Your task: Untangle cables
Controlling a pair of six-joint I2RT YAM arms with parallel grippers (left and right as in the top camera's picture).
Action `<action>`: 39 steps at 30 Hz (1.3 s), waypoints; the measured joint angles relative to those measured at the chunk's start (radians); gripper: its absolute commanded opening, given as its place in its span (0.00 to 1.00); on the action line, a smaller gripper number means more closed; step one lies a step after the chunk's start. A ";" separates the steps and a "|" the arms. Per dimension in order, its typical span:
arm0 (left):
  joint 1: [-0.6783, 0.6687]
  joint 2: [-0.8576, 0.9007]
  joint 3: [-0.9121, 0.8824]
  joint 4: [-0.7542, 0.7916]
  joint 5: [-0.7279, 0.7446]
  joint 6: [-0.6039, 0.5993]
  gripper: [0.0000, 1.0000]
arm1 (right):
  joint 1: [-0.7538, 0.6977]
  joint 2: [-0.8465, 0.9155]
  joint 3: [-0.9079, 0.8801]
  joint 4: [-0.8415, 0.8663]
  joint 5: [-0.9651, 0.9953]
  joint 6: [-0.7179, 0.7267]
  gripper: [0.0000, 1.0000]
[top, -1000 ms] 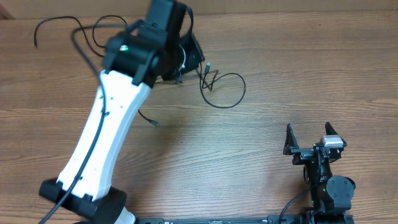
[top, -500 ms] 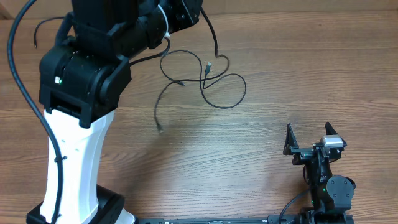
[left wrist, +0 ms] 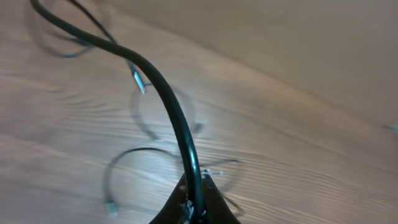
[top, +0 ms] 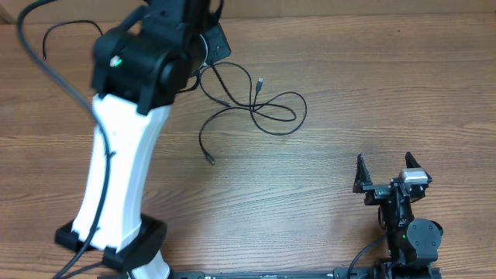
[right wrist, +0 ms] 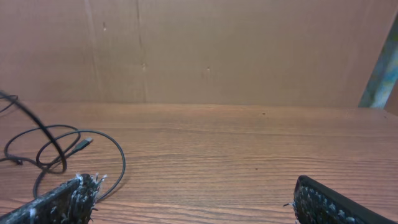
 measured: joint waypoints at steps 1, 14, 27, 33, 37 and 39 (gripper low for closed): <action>0.000 0.020 -0.001 -0.016 -0.026 0.002 0.04 | 0.000 0.000 0.000 0.000 0.000 0.000 1.00; 0.000 0.231 -0.004 -0.122 -0.107 0.022 0.56 | 0.000 0.000 0.000 0.000 0.000 0.000 1.00; 0.010 0.338 -0.009 -0.125 0.102 0.229 0.68 | 0.000 0.000 0.000 0.000 0.000 0.000 1.00; -0.019 0.338 -0.018 -0.208 0.283 0.439 0.65 | 0.000 0.000 0.000 0.000 0.000 -0.001 1.00; -0.066 0.338 -0.083 -0.208 0.310 0.516 0.53 | 0.000 0.000 0.000 -0.001 0.000 0.000 1.00; -0.090 0.338 -0.134 -0.209 0.304 0.537 0.53 | 0.000 0.000 0.000 0.000 0.000 0.000 1.00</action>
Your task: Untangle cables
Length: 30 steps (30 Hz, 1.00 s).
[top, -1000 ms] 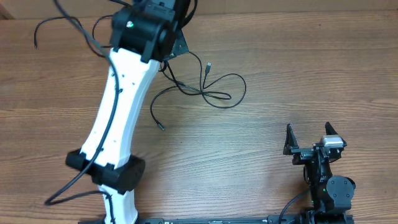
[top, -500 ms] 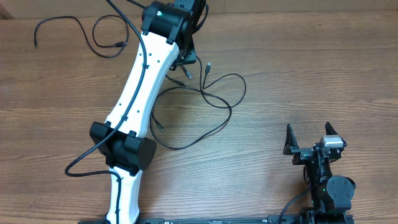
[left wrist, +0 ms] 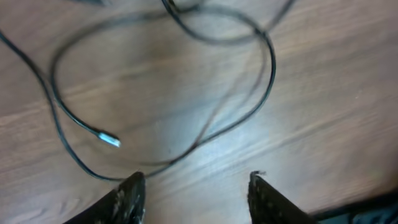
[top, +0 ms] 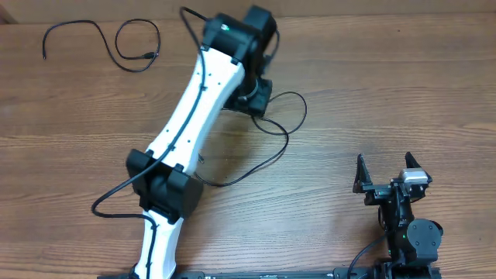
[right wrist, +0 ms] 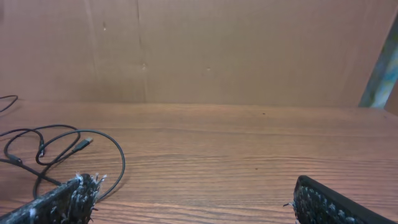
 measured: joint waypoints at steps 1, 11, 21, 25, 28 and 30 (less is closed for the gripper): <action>-0.007 0.000 -0.021 0.001 0.000 0.000 0.54 | 0.000 0.000 0.000 0.000 0.000 0.000 1.00; -0.022 -0.036 -0.172 0.001 0.034 0.026 0.62 | 0.000 0.000 0.000 0.000 0.000 0.000 1.00; -0.135 -0.060 -0.467 0.257 0.043 0.105 0.65 | 0.000 0.000 0.000 -0.001 0.000 0.000 1.00; -0.169 -0.060 -0.553 0.360 0.037 0.115 0.59 | 0.000 0.000 0.000 0.000 0.000 0.000 1.00; -0.166 -0.060 -0.609 0.423 0.004 0.128 0.67 | 0.000 0.000 0.000 0.000 0.000 0.000 1.00; -0.163 -0.060 -0.656 0.471 -0.017 0.130 0.68 | 0.000 0.000 0.000 0.000 0.000 0.000 1.00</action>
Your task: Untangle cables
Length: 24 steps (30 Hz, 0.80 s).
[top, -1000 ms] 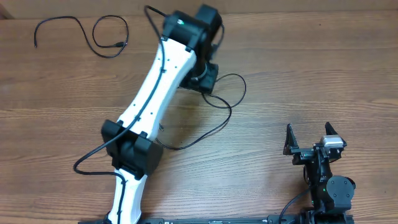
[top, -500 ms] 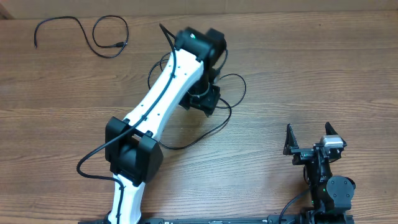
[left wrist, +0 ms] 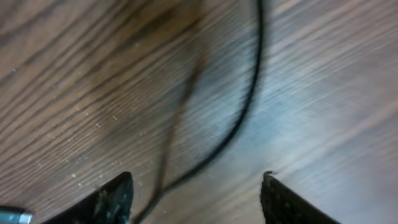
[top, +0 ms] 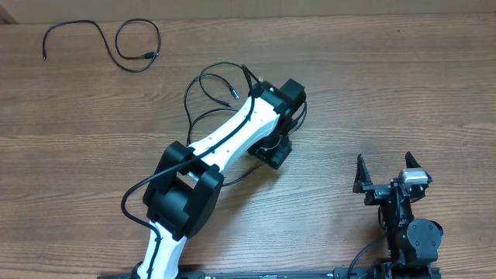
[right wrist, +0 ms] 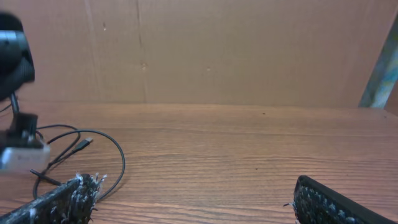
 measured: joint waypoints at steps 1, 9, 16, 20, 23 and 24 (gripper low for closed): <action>0.000 0.000 -0.021 0.013 -0.008 0.003 0.68 | 0.000 0.000 0.000 0.000 0.000 0.000 1.00; 0.000 0.000 -0.175 0.119 -0.033 0.011 0.31 | 0.000 0.000 0.000 0.000 0.000 0.000 1.00; 0.000 0.000 -0.162 0.067 -0.043 0.008 0.04 | 0.000 0.000 0.000 0.000 0.000 0.000 1.00; 0.000 0.001 -0.010 -0.092 -0.050 -0.004 0.04 | 0.000 0.000 0.000 -0.001 0.000 0.000 1.00; 0.000 0.002 0.200 -0.209 -0.050 -0.024 0.04 | 0.000 0.000 0.000 0.000 0.000 0.000 1.00; 0.000 0.002 0.287 -0.247 -0.050 -0.030 0.04 | 0.000 0.000 0.000 0.000 0.001 0.000 1.00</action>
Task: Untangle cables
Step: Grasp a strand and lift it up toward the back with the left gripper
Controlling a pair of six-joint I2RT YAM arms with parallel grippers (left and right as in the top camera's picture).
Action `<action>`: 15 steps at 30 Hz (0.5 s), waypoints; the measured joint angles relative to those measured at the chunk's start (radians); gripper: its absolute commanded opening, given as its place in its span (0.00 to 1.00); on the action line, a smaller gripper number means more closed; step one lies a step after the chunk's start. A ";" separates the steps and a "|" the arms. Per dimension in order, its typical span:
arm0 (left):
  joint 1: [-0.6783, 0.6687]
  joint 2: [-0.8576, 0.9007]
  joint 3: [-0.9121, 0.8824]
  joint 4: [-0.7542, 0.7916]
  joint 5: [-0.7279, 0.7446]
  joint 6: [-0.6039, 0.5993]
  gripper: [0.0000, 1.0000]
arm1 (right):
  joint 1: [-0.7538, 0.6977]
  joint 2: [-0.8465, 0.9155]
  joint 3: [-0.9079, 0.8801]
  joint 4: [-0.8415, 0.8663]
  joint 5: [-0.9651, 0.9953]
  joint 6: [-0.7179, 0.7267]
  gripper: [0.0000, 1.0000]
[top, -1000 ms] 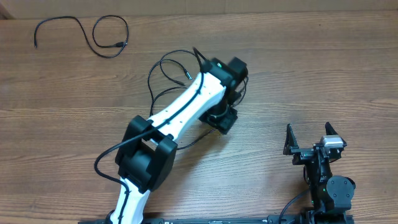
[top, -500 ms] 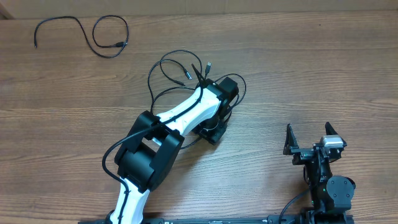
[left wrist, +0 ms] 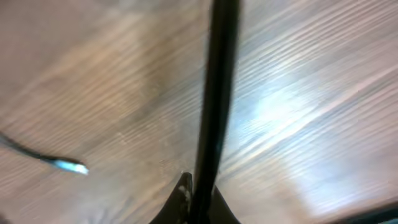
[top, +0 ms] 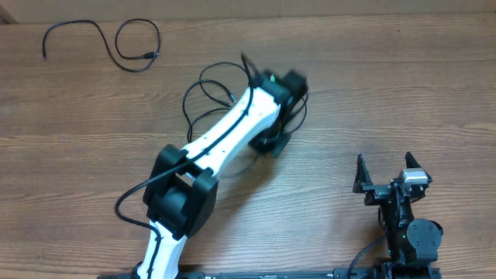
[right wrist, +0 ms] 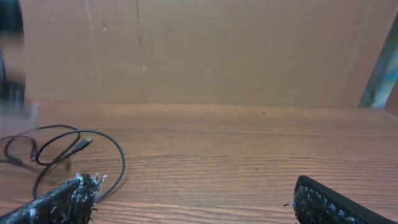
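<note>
A tangle of black cable (top: 221,93) lies in loops at the middle of the wooden table. My left gripper (top: 274,142) is at the tangle's right side, blurred in the overhead view. In the left wrist view the left gripper (left wrist: 199,188) is shut on a thick black strand (left wrist: 215,93) that runs straight up the frame; a silver plug tip (left wrist: 67,165) shows at the left. A second black cable (top: 116,43) lies apart at the far left corner. My right gripper (top: 385,177) rests open near the front right with nothing between its fingers (right wrist: 65,198).
The right wrist view shows the tangle's loops (right wrist: 62,146) at its left and a brown cardboard wall (right wrist: 217,50) behind the table. The left arm's white link (top: 225,136) lies diagonally across the table from the front left.
My left gripper was open, low over a strand at the tangle's right side; now it is shut on that strand and sits slightly farther back. The right arm has not moved.
My left gripper was first shut on a black cable, raised at the far left. Then that cable lay alone at the far left corner and the gripper was open over the remaining tangle. It then straddled a strand at the tangle's right and now grips it.
</note>
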 measured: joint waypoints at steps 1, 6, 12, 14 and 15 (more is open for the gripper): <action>0.000 0.000 0.092 -0.032 0.001 -0.005 0.04 | 0.000 0.000 0.000 0.000 -0.001 0.000 1.00; 0.000 -0.001 0.523 -0.113 0.012 -0.039 0.04 | 0.000 0.000 0.000 0.000 -0.001 0.000 1.00; 0.000 -0.004 0.929 -0.123 0.018 -0.080 0.04 | 0.000 0.000 0.000 0.000 0.000 0.000 1.00; 0.006 -0.006 1.025 -0.123 0.021 -0.096 0.04 | 0.000 0.000 0.000 0.000 -0.001 0.000 1.00; 0.011 -0.008 1.070 -0.124 0.023 -0.104 0.04 | 0.000 0.000 0.000 0.000 0.000 0.000 1.00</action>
